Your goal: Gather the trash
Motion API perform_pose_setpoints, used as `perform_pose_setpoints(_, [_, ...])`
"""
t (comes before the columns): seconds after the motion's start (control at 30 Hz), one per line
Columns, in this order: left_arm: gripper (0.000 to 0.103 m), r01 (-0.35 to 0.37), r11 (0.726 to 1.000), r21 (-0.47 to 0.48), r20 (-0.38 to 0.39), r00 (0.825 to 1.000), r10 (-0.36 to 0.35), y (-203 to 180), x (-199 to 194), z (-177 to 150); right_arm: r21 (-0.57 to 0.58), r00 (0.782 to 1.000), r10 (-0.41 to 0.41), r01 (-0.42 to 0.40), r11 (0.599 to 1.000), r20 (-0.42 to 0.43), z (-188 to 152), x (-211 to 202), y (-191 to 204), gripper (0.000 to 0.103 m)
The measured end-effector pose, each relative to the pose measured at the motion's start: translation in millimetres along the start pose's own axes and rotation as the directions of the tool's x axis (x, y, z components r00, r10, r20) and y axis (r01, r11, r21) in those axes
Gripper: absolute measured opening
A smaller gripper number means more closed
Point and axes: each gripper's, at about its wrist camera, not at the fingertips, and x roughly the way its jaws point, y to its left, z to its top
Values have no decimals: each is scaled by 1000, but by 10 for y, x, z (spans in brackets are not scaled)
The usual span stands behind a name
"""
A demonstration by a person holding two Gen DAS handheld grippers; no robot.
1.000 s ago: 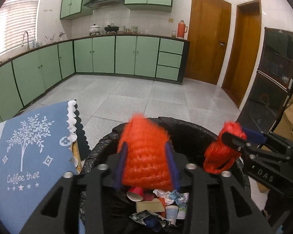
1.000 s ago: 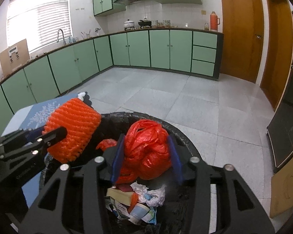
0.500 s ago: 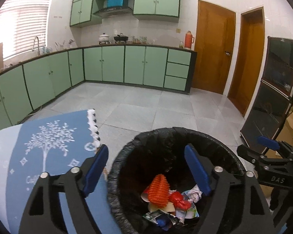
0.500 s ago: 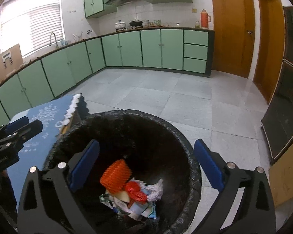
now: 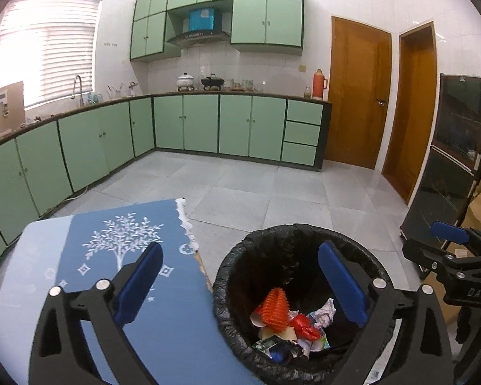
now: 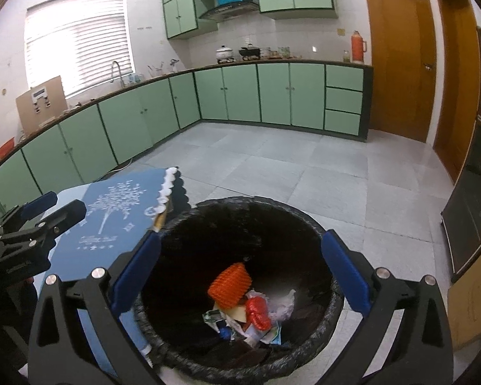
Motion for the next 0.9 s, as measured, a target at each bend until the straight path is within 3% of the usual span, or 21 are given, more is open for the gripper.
perform_pose_setpoints(0.43, [97,-16,1000,-12,33,999,16,110,-583,-39,-40,999,41,-39,998,34,34,-535,329,98])
perform_pose_setpoints(0.9, [97,-38,999,-8,75,996,39,136,-939,-31,-73,995,79,-74,995,65,117,-749,547,97])
